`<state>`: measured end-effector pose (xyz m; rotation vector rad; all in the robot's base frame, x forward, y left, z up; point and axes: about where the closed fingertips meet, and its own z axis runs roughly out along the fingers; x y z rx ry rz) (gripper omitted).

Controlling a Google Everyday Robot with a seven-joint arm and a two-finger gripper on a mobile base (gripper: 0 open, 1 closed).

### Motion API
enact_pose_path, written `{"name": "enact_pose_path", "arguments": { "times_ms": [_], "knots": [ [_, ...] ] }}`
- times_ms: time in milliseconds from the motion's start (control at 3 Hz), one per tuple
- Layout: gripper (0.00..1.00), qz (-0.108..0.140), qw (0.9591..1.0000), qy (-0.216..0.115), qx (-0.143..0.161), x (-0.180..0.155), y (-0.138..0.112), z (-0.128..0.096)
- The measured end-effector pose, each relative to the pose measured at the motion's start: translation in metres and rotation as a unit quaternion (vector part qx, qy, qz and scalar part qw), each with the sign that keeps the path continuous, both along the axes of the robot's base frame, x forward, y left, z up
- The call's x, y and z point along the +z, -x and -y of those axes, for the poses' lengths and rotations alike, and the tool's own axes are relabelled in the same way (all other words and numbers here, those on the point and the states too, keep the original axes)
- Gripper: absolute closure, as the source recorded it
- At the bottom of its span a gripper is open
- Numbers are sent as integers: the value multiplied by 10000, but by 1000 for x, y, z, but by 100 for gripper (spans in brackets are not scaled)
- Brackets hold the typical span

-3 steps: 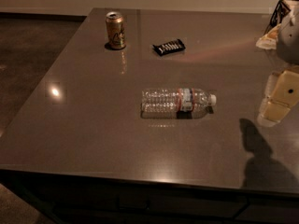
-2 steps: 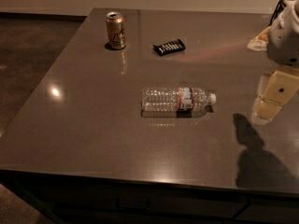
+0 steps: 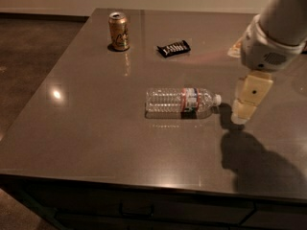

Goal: Move water bottle near rxbar chocolate

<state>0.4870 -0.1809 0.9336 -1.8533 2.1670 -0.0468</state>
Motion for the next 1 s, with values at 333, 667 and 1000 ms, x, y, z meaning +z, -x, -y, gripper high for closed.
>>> {"name": "enact_pose_path", "arguments": {
  "times_ms": [333, 667, 1000],
  "knots": [
    [0, -159, 9995, -59, 262, -21, -16, -26],
    [0, -362, 9983, -83, 454, -43, -34, -49],
    [0, -556, 9967, -28, 590, -64, -47, -64]
  ]
}}
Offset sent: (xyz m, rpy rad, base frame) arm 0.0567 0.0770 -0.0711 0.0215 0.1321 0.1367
